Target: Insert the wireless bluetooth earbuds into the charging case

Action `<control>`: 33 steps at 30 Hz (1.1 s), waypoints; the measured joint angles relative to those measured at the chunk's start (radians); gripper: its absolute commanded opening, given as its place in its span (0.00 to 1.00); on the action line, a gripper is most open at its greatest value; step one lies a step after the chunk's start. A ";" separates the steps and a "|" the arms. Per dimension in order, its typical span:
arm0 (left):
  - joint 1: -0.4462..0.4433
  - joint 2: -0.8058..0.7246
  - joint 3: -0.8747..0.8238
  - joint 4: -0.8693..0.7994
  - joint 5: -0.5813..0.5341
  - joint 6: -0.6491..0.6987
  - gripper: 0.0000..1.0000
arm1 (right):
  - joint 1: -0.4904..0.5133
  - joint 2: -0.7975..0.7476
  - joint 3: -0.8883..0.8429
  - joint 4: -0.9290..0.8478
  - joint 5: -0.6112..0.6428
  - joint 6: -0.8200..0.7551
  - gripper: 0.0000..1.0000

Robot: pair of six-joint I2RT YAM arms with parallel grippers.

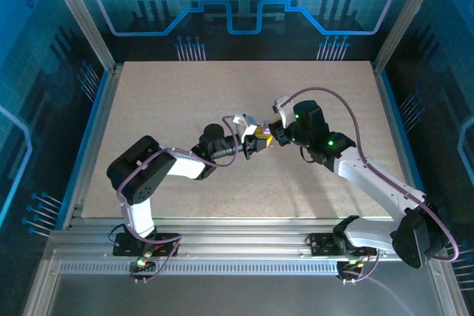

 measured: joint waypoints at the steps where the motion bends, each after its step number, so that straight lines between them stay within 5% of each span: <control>1: 0.000 0.000 0.000 0.003 0.000 -0.005 0.09 | 0.000 0.000 0.000 0.001 0.000 0.000 0.20; 20: 0.006 0.000 0.000 0.026 -0.008 -0.016 0.09 | 0.006 -0.014 0.000 0.011 -0.066 -0.004 0.26; 33: 0.007 -0.002 -0.011 0.026 -0.008 -0.016 0.09 | 0.005 -0.013 0.000 0.011 -0.089 0.015 0.41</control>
